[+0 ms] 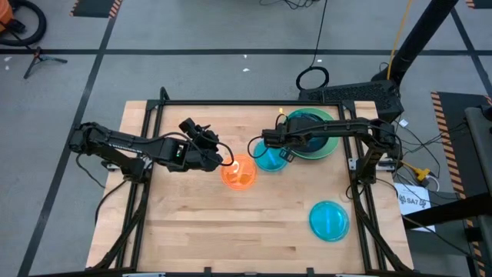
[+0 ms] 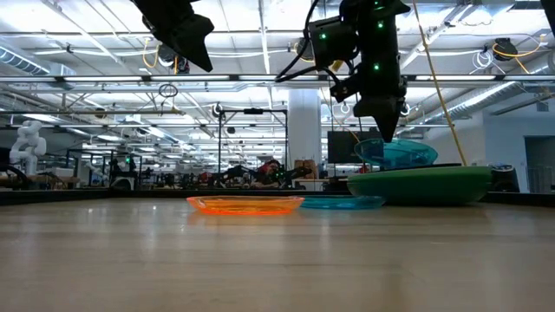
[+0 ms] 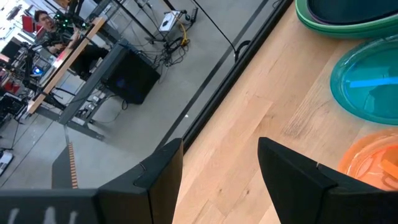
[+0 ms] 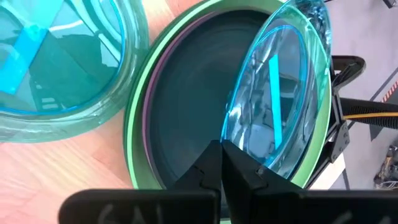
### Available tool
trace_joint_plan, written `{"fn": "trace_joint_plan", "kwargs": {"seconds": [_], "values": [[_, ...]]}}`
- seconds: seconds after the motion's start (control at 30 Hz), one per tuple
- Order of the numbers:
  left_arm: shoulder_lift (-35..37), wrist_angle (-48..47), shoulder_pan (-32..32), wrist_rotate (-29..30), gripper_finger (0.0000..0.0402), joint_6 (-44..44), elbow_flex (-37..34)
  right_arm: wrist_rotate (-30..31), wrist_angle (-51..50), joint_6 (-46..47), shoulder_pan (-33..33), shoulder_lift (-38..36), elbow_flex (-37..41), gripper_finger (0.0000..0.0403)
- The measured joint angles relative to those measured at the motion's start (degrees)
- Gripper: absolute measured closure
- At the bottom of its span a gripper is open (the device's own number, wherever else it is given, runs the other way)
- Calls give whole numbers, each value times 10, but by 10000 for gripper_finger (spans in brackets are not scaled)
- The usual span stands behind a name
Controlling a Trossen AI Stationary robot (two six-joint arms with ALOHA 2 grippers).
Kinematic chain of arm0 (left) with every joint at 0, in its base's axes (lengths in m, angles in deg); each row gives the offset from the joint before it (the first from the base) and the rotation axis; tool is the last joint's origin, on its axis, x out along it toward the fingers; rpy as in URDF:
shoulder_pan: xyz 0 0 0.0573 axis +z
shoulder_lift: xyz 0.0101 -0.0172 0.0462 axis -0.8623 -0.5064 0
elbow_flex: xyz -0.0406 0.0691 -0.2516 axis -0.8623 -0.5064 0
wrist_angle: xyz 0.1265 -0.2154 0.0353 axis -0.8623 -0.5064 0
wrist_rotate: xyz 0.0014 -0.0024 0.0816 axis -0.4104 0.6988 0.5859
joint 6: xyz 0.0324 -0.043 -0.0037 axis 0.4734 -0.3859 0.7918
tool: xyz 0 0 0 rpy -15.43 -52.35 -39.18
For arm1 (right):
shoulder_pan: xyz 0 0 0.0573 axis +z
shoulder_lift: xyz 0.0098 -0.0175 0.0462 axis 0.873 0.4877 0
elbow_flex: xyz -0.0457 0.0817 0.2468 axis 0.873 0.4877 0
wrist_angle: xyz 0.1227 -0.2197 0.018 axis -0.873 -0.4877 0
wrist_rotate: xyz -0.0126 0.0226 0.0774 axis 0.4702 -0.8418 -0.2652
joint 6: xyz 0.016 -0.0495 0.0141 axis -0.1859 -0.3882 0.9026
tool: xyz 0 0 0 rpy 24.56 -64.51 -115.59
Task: Stack plastic plates
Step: Stack the middle transparent blue plate on the black plate, then stack the transparent orange plate on the transparent blue plate
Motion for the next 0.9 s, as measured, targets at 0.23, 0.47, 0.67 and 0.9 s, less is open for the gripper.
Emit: {"fn": "trace_joint_plan", "kwargs": {"seconds": [0.23,0.47,0.67,0.9], "values": [[0,0,0,0,188,0,0,-3,-3,24,0,0,0,394],[0,0,0,0,188,0,0,-17,-4,37,0,0,0,360],[0,0,0,0,188,-1,0,-17,-3,38,0,0,0,332],[0,0,0,0,188,-1,0,-17,-3,38,0,0,0,319]]}}
